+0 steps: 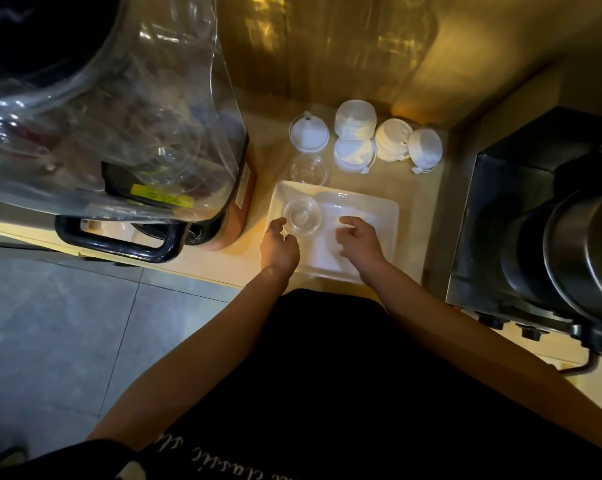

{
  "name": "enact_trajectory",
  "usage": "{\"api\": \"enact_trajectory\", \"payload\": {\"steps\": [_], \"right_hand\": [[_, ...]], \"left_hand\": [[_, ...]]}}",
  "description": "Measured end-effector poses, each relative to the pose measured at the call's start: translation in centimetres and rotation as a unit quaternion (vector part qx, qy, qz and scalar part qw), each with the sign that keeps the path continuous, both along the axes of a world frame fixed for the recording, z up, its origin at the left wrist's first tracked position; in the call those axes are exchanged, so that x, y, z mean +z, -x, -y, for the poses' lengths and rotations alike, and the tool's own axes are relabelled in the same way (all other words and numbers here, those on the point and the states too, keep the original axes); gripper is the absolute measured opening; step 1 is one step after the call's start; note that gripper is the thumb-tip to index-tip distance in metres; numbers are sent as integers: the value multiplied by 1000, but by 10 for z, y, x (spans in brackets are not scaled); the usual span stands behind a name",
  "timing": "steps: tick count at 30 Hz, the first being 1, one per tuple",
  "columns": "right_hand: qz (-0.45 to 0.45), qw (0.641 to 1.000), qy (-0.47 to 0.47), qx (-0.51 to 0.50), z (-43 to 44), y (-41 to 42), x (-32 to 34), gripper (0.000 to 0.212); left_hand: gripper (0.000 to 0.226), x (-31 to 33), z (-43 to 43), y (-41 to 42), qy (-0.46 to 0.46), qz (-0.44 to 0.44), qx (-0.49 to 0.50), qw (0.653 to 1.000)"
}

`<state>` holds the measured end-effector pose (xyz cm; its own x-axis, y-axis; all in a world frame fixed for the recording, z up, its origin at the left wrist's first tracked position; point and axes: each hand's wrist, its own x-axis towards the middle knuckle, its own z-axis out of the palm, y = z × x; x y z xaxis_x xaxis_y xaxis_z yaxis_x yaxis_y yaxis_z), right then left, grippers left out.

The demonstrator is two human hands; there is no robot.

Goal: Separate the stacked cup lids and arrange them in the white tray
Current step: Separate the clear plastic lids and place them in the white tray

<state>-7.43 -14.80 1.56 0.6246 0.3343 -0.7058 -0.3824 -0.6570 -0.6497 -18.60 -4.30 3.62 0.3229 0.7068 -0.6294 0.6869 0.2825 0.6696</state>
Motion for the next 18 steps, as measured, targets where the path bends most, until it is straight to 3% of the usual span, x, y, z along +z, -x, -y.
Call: {"api": "enact_trajectory", "payload": {"steps": [10,18], "right_hand": [[71,997,-26,15,-3,-12,16,33],[181,979,-53,73,-13,-37,30,31]], "left_hand": [[35,7,-6,-4,-93,27,-68,993],[31,23,-31,-26,-211,37,-190,958]]}}
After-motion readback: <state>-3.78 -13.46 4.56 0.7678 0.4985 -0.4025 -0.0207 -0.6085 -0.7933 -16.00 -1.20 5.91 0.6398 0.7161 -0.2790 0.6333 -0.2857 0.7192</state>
